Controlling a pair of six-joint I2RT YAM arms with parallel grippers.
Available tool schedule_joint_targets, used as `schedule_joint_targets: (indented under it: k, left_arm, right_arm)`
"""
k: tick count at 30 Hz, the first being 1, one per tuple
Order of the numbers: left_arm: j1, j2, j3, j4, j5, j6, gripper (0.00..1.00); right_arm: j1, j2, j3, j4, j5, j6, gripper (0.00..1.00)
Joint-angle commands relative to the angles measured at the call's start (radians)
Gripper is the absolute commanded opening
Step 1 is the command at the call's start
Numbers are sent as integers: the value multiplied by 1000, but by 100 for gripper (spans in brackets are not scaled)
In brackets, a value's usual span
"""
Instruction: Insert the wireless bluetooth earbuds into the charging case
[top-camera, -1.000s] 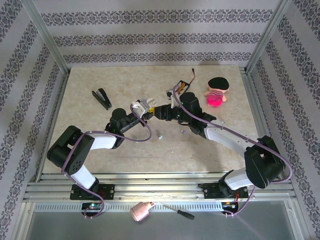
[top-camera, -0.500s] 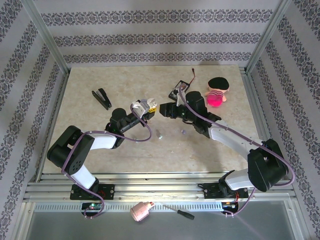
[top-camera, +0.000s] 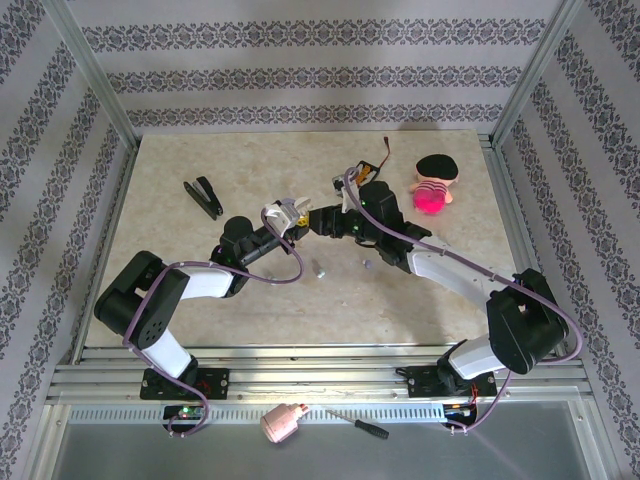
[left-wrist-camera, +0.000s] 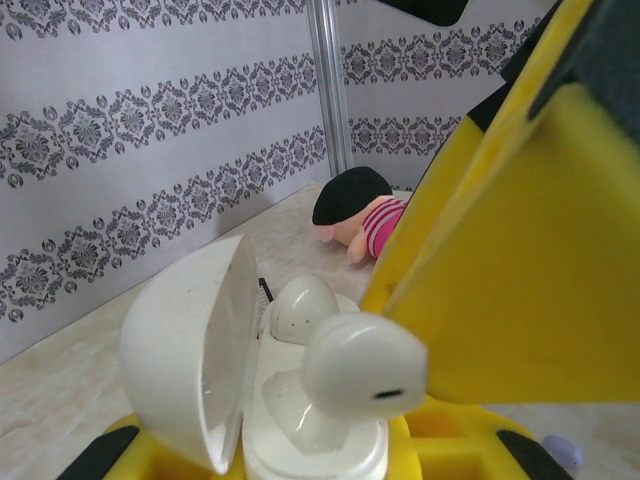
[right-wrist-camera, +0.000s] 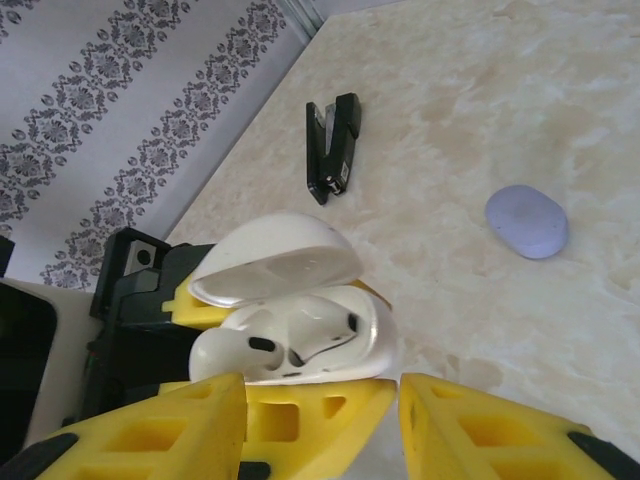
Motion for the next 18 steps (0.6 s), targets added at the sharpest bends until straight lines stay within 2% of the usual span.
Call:
schedule_joint_targets:
  k: [1, 9, 12, 18]
  left_arm:
    - [-10, 18, 1, 44, 10, 9, 0]
    - [-10, 9, 4, 41, 16, 8, 0]
    - [-9, 4, -1, 43, 7, 5, 0]
    - [24, 16, -24, 109, 30, -47, 0]
  right_arm:
    - [19, 17, 33, 12, -6, -14, 45]
    - [24, 37, 51, 7, 0, -11, 54]
    - [22, 13, 37, 7, -2, -30, 65]
    - [-24, -115, -72, 19, 77, -54, 88]
